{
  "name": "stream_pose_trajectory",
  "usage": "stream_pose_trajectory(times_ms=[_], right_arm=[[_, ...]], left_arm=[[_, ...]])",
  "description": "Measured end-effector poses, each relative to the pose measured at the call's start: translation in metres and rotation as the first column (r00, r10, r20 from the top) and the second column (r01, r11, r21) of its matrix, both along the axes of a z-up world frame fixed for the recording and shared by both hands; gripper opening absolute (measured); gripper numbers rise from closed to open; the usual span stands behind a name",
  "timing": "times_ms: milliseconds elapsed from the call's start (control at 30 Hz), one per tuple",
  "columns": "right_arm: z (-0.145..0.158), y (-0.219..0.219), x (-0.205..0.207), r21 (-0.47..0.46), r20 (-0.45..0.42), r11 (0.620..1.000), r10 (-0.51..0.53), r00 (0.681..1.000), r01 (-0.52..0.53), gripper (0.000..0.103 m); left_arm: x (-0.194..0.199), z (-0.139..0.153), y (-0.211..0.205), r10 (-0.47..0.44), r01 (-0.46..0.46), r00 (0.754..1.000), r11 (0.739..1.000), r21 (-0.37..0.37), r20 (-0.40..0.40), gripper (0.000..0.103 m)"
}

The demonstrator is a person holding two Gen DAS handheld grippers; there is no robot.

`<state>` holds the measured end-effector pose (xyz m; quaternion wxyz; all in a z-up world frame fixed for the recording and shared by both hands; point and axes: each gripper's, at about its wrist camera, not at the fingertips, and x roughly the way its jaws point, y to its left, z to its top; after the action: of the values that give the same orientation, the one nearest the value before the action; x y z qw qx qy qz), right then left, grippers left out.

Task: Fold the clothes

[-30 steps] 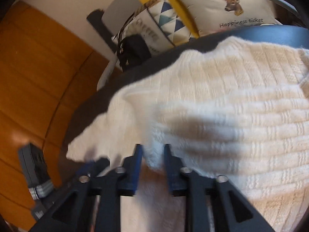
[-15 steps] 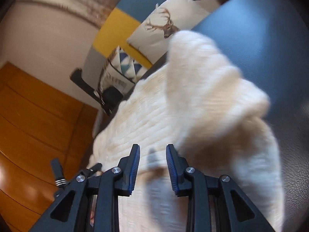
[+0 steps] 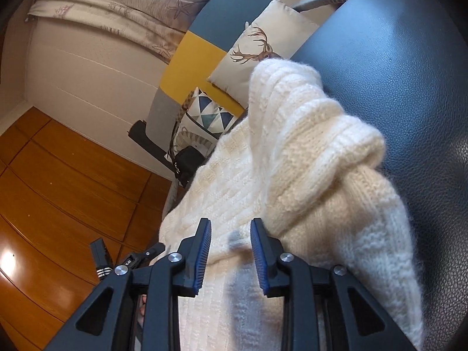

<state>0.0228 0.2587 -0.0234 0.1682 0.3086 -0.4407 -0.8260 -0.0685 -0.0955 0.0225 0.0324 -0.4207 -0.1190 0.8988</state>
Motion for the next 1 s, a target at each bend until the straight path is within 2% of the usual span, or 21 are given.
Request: stream_pose_trajectory(times_ms=[33, 67, 100, 133, 200, 300, 400, 500, 600, 667, 733, 833, 933, 1000], right_arm=[[0.000, 0.000, 0.000, -0.004, -0.003, 1.000, -0.001, 1.000, 0.001, 0.027], [0.000, 0.000, 0.000, -0.009, -0.005, 1.000, -0.002, 1.000, 0.002, 0.027], [-0.001, 0.000, 0.000, -0.012, -0.007, 1.000, -0.004, 1.000, 0.004, 0.028], [-0.001, 0.000, -0.001, -0.015, -0.009, 1.000, -0.005, 1.000, 0.005, 0.028], [-0.002, 0.001, -0.001, -0.021, -0.012, 1.000, -0.008, 1.000, 0.008, 0.027], [-0.002, 0.002, 0.000, -0.033, -0.019, 0.999, -0.014, 1.000, 0.014, 0.027], [-0.003, 0.006, 0.005, -0.047, -0.029, 0.999, -0.019, 0.999, 0.018, 0.027], [-0.002, 0.012, 0.011, -0.072, -0.047, 0.996, -0.051, 0.998, 0.048, 0.028], [-0.004, 0.020, 0.024, -0.175, -0.006, 0.983, -0.054, 0.999, 0.052, 0.029], [-0.007, 0.017, 0.030, -0.196, 0.034, 0.981, -0.004, 0.999, 0.011, 0.029], [-0.006, 0.014, 0.030, -0.160, 0.069, 0.987, 0.032, 0.997, -0.021, 0.029], [0.001, 0.019, 0.023, -0.135, 0.076, 0.991, 0.011, 0.997, 0.000, 0.030], [-0.010, 0.034, 0.014, -0.210, 0.141, 0.975, -0.039, 0.989, 0.068, 0.030], [-0.014, 0.041, 0.014, -0.273, 0.140, 0.957, -0.059, 0.988, 0.096, 0.030]], left_arm=[[0.000, 0.000, 0.005, -0.023, 0.023, 1.000, 1.000, -0.002, -0.010, 0.083], [-0.001, -0.001, 0.013, -0.056, 0.056, 0.998, 0.998, -0.013, -0.004, 0.074], [-0.003, -0.002, 0.019, -0.064, 0.064, 0.998, 0.997, -0.038, 0.004, 0.057], [-0.005, -0.004, 0.024, -0.071, 0.072, 0.997, 0.995, -0.062, 0.012, 0.045], [-0.006, -0.004, 0.025, -0.074, 0.074, 0.997, 0.995, -0.064, -0.006, 0.029], [-0.003, -0.002, 0.012, -0.042, 0.042, 0.999, 0.999, 0.012, -0.032, 0.017], [0.001, 0.003, 0.001, -0.014, 0.019, 0.997, 0.997, 0.071, -0.080, 0.013], [0.010, 0.012, -0.003, -0.020, 0.043, 0.986, 0.991, 0.131, -0.166, 0.012], [0.017, 0.023, -0.010, -0.007, 0.049, 0.975, 0.982, 0.184, -0.221, 0.012], [0.016, 0.027, -0.015, -0.005, 0.058, 0.974, 0.973, 0.224, -0.229, 0.012], [0.018, 0.029, -0.022, 0.015, 0.046, 0.972, 0.967, 0.252, -0.236, 0.012], [0.022, 0.034, -0.034, 0.055, 0.023, 0.967, 0.953, 0.301, -0.247, 0.009], [0.023, 0.029, -0.043, 0.068, 0.003, 0.976, 0.947, 0.321, -0.208, 0.009], [0.018, 0.021, -0.038, 0.043, 0.001, 0.986, 0.963, 0.269, -0.158, 0.009]])
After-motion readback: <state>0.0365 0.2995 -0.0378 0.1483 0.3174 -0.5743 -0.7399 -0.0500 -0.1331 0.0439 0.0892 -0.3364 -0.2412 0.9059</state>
